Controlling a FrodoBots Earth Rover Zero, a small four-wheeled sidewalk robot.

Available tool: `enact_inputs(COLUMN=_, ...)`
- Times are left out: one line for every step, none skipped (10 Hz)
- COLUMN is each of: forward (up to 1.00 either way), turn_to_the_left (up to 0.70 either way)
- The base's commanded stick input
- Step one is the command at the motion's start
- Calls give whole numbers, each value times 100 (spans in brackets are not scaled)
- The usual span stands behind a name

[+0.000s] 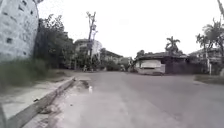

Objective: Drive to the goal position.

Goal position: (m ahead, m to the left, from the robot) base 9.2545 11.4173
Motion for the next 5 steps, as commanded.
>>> enact_inputs(forward=100, turn_to_the_left=0)
enact_inputs(forward=100, turn_to_the_left=0)
enact_inputs(forward=100, turn_to_the_left=0)
enact_inputs(forward=100, turn_to_the_left=0)
enact_inputs(forward=100, turn_to_the_left=0)
